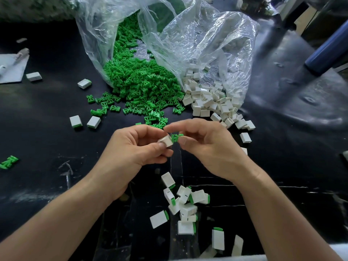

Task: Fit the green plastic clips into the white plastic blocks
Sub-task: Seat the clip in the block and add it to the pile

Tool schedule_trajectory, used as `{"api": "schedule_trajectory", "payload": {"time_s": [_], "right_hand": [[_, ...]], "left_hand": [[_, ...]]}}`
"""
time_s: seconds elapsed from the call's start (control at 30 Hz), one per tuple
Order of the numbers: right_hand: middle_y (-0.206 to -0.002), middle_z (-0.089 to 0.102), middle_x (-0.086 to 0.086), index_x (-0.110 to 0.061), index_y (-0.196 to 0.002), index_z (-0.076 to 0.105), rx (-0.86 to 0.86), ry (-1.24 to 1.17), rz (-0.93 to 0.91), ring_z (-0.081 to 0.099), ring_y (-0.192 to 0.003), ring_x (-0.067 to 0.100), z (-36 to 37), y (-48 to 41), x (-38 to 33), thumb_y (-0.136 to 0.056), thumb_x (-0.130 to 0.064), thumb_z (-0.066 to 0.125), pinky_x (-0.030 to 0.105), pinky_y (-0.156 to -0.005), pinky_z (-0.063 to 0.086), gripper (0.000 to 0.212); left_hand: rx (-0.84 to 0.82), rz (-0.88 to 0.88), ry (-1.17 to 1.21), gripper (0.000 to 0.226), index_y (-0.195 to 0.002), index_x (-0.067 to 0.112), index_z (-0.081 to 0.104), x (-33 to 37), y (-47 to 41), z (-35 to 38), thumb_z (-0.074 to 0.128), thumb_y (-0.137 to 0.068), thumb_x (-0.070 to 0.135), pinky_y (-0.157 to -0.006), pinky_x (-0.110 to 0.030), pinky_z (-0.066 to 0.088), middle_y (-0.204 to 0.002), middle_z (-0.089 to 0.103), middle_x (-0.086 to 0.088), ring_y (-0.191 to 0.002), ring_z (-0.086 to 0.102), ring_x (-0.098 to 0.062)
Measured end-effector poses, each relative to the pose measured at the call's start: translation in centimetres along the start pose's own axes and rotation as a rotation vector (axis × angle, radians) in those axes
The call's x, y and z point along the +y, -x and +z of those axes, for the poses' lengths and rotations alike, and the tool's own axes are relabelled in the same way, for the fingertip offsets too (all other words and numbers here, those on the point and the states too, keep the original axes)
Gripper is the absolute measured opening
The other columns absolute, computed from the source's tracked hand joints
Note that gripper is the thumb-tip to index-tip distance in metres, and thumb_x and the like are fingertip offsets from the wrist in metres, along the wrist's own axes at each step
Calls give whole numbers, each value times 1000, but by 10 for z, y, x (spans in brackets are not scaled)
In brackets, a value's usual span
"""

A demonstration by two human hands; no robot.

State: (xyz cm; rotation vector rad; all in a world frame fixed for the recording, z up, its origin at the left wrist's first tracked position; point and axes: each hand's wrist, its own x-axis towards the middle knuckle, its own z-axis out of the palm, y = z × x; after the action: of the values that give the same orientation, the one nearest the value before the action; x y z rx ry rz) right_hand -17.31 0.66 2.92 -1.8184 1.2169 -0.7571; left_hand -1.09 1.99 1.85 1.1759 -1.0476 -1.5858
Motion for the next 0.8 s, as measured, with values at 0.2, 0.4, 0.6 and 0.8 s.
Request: {"api": "schedule_trajectory", "payload": {"time_s": [0.2, 0.4, 0.6, 0.8], "right_hand": [[-69, 66, -1, -25, -79, 56, 108, -132, 106, 65, -61, 8, -1, -1, 1, -87, -7, 59, 20, -57, 51, 21], [-64, 59, -7, -23, -71, 59, 175, -130, 61, 56, -62, 5, 2, -3, 0, -81, -8, 66, 22, -61, 49, 20], [-65, 64, 0, -20, -73, 58, 112, -269, 99, 63, -59, 9, 4, -3, 0, -83, -3, 63, 19, -55, 51, 20], [-65, 64, 0, -21, -73, 57, 96, -200, 101, 63, -58, 10, 6, -2, 1, -84, -5, 63, 20, -55, 52, 20]], "left_hand": [[-11, -29, 5, 10, -78, 5, 64, -1, -1, 0, 62, -74, -3, -52, -20, 54, -74, 72, -11, -63, 70, -19], [-17, -24, -6, 19, -78, 6, 64, -1, 0, 0, 65, -60, 12, -53, -21, 54, -75, 73, -12, -65, 71, -20], [-11, -22, -35, 22, -78, 6, 63, -1, -1, 1, 66, -58, 14, -51, -19, 53, -74, 73, -12, -62, 70, -18], [2, 0, -52, 22, -77, 5, 64, -1, 0, 1, 67, -57, 15, -51, -19, 53, -70, 72, -13, -59, 69, -17]]}}
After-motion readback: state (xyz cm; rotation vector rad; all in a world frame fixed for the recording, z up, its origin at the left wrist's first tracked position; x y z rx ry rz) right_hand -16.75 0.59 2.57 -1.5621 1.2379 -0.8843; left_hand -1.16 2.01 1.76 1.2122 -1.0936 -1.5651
